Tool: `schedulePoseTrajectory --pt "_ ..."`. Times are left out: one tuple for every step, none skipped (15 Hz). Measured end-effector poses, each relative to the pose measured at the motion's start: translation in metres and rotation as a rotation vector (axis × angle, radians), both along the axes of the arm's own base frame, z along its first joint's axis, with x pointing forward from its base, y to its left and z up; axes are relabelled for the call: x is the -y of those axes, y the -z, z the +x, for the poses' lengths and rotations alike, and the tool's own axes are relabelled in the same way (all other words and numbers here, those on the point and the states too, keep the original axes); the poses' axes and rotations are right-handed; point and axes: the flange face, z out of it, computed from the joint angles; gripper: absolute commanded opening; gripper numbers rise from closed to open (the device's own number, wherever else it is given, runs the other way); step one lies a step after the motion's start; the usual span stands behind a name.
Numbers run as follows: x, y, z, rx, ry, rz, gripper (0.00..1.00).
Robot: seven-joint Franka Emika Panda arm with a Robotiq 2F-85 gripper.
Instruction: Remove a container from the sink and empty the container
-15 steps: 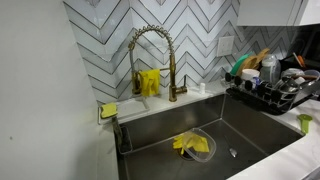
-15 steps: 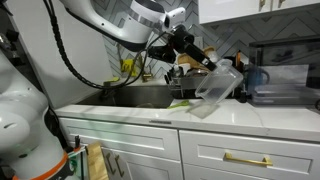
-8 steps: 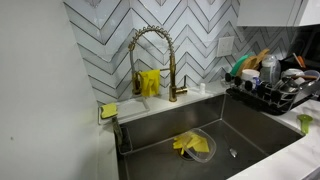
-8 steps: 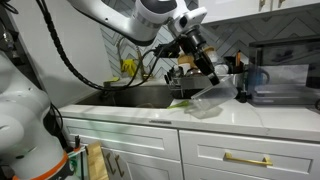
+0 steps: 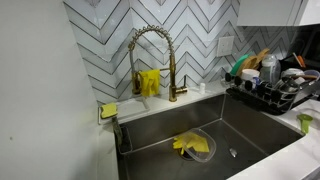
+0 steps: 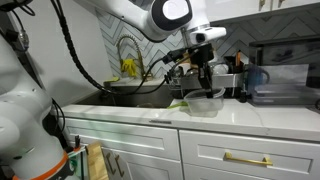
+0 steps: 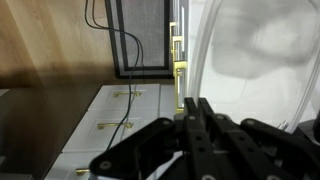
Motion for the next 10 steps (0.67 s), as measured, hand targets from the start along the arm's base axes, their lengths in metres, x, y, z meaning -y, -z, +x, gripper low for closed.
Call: schedulePoseTrajectory --pt "0.006 0.004 0.003 -0.005 0.002 0.01 0.02" --pt "0.013 0.007 0.005 -0.009 0.008 0.015 0.02" --pt "0.019 0.009 0.008 -0.011 0.013 0.017 0.02" --pt "0.025 0.01 0.009 -0.011 0.022 0.02 0.02" --pt "0.03 0.01 0.011 -0.007 0.032 0.024 0.02" --pt "0.035 0.01 0.013 -0.004 0.043 0.027 0.14" --pt "0.039 0.009 0.014 0.0 0.051 0.027 0.33" --pt "0.043 0.008 0.016 0.002 0.057 0.027 0.38" --pt "0.044 0.008 0.018 0.005 0.061 0.029 0.47" --pt "0.044 0.007 0.02 0.007 0.062 0.03 0.53"
